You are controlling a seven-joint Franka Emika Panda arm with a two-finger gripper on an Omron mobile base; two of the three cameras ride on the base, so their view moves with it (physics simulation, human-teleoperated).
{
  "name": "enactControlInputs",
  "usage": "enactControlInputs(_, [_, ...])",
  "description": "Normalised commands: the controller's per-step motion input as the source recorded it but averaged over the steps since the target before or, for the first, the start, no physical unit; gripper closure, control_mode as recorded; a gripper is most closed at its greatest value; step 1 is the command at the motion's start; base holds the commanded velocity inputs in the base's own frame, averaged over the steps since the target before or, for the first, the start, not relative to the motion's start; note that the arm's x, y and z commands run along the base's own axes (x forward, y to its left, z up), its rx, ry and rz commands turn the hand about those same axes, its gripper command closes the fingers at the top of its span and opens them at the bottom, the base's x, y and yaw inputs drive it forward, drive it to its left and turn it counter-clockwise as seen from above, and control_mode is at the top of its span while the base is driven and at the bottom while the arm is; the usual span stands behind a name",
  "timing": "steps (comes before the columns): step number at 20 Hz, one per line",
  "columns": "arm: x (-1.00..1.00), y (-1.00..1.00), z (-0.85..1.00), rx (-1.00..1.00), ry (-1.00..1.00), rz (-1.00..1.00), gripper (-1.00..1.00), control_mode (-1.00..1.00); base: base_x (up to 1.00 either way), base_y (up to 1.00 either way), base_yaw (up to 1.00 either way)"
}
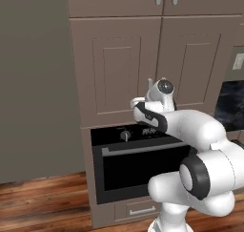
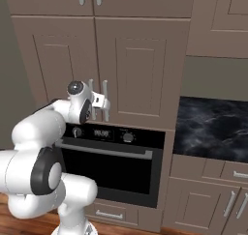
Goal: Open the cabinet. Pick the spray and place it next to the sink. Then close the cabinet.
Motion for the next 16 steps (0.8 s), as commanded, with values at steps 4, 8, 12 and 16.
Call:
enactControlInputs(4, [0.00,0.00,0.00,0.00,0.00,0.00,-1.00,-1.00,0.00,0.00,0.00])
enactControlInputs(8, [0.00,0.00,0.00,0.00,0.00,0.00,1.00,-1.00,0.00,0.00,0.00])
enactControlInputs(12, [0.00,0.00,0.00,0.00,0.00,0.00,1.00,-1.00,0.00,0.00,0.00])
enactControlInputs(16, [-0.03,0.05,0.00,0.00,0.00,0.00,1.00,-1.00,0.00,0.00,0.00])
